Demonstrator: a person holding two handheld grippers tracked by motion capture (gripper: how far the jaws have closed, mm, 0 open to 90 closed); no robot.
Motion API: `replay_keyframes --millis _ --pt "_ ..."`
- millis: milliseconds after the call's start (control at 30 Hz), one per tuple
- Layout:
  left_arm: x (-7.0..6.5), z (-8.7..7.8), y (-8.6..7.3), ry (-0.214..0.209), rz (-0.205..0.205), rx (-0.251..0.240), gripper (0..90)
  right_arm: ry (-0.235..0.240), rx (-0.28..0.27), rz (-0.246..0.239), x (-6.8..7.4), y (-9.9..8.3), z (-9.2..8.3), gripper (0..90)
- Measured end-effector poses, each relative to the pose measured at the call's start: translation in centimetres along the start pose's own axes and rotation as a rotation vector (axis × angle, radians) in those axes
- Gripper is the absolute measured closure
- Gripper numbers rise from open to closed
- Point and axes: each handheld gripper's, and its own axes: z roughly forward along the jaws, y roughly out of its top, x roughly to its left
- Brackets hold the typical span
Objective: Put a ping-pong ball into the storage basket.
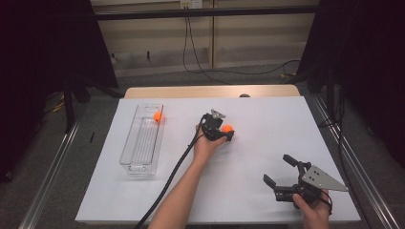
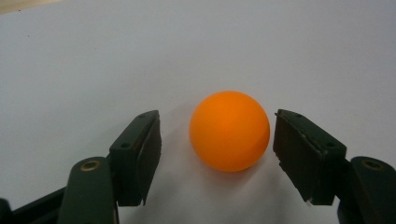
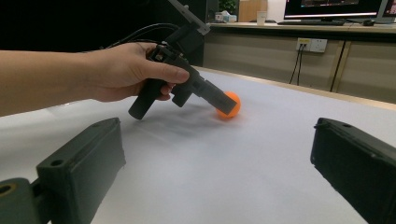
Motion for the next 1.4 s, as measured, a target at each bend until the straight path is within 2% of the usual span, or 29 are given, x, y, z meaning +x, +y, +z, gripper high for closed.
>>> replay_keyframes --millis 467,867,967,1133,1267,1400 --pt "0.0 0.6 0.0 -0.01 -0.016 -0.005 40.8 0.001 0.001 0.0 0.0 0.0 0.0 2.3" --pt "-0.2 0.8 0.1 -0.031 -0.001 0.014 50.6 0.0 0.003 -0.003 0.0 0.0 -0.1 2.3" --pt "-0.1 0.6 0.1 -0.04 -0.009 0.017 50.8 0.0 0.003 -0.003 0.0 0.0 -0.1 2.3" --pt "-0.1 0.3 0.1 -0.05 0.01 0.034 50.8 -0.003 0.002 -0.002 0.0 0.0 -0.1 2.3" --pt "-0.3 0.0 0.0 -0.071 0.003 0.023 50.8 -0.003 0.002 -0.002 0.1 0.0 -0.1 2.3" --pt "-0.4 -0.2 -0.1 -0.082 0.011 0.042 50.8 -0.003 0.005 -0.007 0.1 0.0 -0.1 2.3"
